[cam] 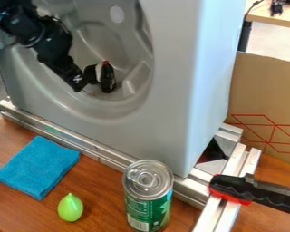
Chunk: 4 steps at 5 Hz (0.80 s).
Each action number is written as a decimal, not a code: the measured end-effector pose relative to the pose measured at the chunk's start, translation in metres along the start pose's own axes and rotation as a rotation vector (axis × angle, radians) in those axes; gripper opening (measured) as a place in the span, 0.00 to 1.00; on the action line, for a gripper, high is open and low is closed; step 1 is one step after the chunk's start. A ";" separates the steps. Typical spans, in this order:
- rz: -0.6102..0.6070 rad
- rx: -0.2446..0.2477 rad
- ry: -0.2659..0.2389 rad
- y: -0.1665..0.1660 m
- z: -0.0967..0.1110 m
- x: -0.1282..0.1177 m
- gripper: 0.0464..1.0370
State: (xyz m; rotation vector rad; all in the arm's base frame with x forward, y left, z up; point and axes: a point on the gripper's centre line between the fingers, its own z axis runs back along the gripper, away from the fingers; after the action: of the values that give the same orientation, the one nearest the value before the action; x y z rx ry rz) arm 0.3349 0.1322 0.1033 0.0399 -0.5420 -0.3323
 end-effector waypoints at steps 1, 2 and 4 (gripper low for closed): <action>0.031 0.056 0.072 -0.006 0.021 -0.019 0.95; 0.040 0.056 0.155 -0.018 0.045 -0.041 0.95; 0.090 -0.147 0.316 -0.088 0.064 -0.062 0.95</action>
State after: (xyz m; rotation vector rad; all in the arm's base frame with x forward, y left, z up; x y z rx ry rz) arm 0.2257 0.0719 0.1165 -0.0737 -0.2046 -0.2702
